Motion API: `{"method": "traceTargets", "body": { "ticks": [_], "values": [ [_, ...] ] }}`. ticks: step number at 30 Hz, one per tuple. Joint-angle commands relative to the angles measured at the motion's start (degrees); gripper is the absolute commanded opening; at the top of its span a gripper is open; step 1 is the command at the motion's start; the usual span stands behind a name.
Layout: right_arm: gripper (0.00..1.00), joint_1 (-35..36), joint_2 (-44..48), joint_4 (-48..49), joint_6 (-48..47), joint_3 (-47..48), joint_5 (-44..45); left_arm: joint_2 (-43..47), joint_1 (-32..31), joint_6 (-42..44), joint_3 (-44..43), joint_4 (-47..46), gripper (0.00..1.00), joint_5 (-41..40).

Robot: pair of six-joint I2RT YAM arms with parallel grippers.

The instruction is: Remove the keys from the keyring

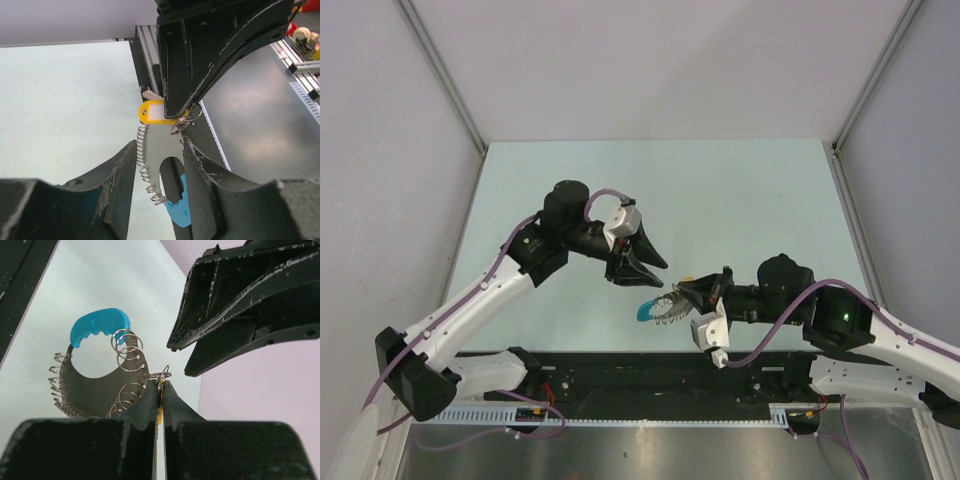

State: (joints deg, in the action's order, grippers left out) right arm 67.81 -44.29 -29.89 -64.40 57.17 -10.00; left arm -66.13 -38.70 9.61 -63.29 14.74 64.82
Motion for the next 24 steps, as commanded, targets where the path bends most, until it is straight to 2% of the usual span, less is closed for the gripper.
{"method": "traceTargets", "body": {
  "ticks": [1, 13, 24],
  "values": [
    [0.00, 0.22, 0.26, 0.27, -1.87, 3.83, -2.57, -2.33, -2.78, 6.21, -4.65, 10.90, 0.47, 0.93],
    [0.00, 0.22, -0.79, -0.08, -2.22, 4.53, -4.06, -2.51, -4.81, 7.80, -5.80, 11.63, 0.43, 3.38],
    [0.00, 0.22, -1.15, 0.01, -2.40, 4.62, -3.36, -2.69, -5.60, 6.39, -4.92, 11.36, 0.33, 8.31]
  ]
}}
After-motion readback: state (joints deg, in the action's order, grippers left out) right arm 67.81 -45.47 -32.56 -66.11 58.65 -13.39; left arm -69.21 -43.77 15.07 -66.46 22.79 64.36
